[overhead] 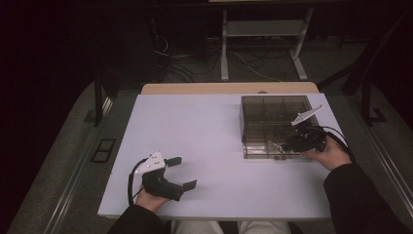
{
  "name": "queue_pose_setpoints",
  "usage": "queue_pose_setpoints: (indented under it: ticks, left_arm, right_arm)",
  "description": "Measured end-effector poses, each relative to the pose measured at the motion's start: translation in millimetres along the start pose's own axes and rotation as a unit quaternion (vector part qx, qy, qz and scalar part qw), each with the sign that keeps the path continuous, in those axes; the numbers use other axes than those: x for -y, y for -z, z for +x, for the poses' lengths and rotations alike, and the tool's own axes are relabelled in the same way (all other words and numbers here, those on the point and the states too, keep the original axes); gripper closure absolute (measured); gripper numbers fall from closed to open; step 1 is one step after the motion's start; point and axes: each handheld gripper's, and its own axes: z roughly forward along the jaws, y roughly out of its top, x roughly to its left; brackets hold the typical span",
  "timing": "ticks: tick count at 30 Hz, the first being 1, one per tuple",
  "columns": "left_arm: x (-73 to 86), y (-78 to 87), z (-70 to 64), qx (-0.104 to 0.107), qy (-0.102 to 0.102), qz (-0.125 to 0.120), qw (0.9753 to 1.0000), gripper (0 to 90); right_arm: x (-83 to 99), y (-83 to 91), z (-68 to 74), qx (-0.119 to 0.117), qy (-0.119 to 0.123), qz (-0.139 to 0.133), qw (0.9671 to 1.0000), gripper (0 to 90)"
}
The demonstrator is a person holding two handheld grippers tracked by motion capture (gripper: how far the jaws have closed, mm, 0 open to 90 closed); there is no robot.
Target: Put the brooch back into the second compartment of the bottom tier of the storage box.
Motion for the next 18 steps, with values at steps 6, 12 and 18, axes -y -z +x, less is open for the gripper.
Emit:
queue_pose_setpoints:
  ticks: [6,12,18]
  left_arm:
    - [0.2,-0.4,-0.1,0.001,0.001,0.000,1.0000,0.0]
    - [0.2,0.2,0.2,-0.001,0.003,-0.001,1.0000,0.0]
    - [0.3,0.6,0.5,-0.001,0.004,-0.002,1.0000,0.0]
  right_arm:
    - [3.3,13.6,2.6,0.009,-0.024,-0.021,0.9994,37.4]
    - [6.1,22.2,9.7,0.006,-0.036,-0.033,0.9988,18.7]
    - [10.2,25.4,17.8,-0.007,-0.052,-0.041,0.9978,1.4]
